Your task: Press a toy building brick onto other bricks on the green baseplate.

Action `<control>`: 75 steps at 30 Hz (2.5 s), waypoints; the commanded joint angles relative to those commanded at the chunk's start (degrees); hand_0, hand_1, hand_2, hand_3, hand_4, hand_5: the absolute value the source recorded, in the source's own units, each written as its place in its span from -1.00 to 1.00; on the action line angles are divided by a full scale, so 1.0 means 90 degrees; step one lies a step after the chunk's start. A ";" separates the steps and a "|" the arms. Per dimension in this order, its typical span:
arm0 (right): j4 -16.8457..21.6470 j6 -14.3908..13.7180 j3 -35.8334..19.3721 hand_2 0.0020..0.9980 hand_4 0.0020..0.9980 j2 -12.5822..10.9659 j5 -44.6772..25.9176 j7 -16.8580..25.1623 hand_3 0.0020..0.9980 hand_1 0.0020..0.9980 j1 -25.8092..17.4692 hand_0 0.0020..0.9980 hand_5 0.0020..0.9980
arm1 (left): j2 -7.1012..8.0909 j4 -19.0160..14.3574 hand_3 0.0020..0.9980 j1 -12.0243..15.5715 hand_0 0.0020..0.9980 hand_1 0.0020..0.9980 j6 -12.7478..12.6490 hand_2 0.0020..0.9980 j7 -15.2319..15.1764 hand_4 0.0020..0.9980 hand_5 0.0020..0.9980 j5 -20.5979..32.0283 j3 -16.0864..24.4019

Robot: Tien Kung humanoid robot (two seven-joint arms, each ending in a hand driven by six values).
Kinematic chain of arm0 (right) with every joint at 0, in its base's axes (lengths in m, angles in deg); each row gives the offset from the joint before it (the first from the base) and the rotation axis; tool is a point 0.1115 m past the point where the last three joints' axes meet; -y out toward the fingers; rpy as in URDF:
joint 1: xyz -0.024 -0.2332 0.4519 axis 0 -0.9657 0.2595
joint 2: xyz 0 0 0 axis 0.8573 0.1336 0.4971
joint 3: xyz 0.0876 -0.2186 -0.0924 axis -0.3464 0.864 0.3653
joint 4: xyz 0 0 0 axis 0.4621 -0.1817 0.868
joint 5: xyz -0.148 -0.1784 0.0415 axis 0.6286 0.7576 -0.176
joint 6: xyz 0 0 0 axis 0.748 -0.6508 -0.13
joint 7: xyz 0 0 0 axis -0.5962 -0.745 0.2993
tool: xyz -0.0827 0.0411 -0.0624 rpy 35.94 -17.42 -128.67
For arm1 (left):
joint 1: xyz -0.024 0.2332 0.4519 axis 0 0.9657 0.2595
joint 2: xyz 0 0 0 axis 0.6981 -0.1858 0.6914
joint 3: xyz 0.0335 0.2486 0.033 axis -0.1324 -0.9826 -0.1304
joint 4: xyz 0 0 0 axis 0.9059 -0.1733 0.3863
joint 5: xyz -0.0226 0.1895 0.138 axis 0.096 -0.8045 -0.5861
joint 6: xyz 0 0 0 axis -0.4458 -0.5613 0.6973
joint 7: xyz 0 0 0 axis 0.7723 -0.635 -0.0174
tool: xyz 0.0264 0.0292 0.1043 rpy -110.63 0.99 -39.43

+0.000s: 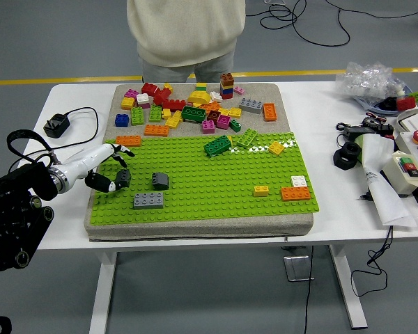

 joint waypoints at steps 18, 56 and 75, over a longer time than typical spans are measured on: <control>0.0000 -0.0003 0.0014 0.52 1.00 0.0026 0.0009 0.0000 0.54 0.44 -0.0022 0.58 0.38 | -0.0077 0.0244 0.55 -0.0034 0.73 0.52 -0.0121 0.26 -0.0029 0.49 -1.00 0.0000 -0.0040; 0.0000 -0.0009 0.0004 0.52 1.00 0.0043 -0.0009 0.0000 0.54 0.44 -0.0043 0.58 0.38 | -0.0018 -0.0012 0.14 0.0058 0.55 0.29 -0.0413 0.07 -0.0105 -0.05 -1.00 0.0000 -0.0011; 0.0000 0.0010 -0.0110 0.52 1.00 -0.0041 -0.0009 0.0045 0.54 0.44 -0.0032 0.58 0.38 | 0.0191 -0.2060 0.14 0.0968 0.51 0.26 -0.0167 0.07 0.0149 -0.12 -1.00 0.0000 -0.0019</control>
